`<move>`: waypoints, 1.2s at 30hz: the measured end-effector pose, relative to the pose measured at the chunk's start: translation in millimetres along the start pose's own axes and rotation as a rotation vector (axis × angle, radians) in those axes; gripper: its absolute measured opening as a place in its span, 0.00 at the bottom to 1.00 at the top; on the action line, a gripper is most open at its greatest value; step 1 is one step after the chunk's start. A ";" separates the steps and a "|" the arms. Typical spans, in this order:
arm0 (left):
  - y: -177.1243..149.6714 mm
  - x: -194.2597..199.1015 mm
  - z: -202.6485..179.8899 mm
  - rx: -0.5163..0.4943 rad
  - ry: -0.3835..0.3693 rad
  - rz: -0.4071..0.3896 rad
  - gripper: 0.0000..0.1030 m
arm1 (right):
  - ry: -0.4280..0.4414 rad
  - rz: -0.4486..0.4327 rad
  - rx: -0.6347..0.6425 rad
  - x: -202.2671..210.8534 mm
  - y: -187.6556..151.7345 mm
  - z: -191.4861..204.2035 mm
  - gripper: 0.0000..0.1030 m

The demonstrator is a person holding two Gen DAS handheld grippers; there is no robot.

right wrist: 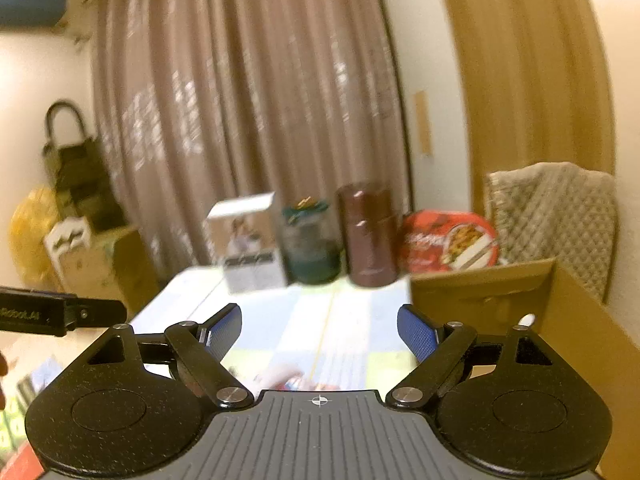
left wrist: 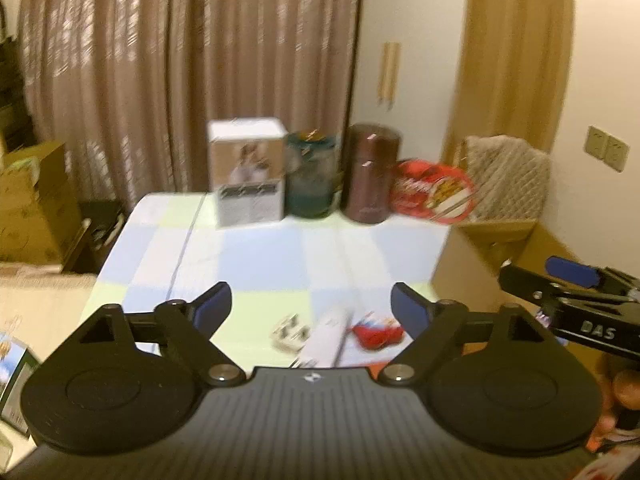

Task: Organize rigid objects
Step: 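Move both tools back to the table toward the white plug and red toy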

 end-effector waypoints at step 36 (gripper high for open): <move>-97.6 -116.0 31.8 -0.244 -0.227 0.148 0.87 | -0.005 0.425 0.206 -93.5 -104.5 22.9 0.80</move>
Point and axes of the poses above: each gripper's, at about its wrist camera, not at the fingertips, and x roughly against the way its jaws point, z to its left, y to its top, the point moved 2 cm from there along -x, roughly the way its jaws point, and after that the axes turned 4 degrees about -x, right-handed, at the moved point
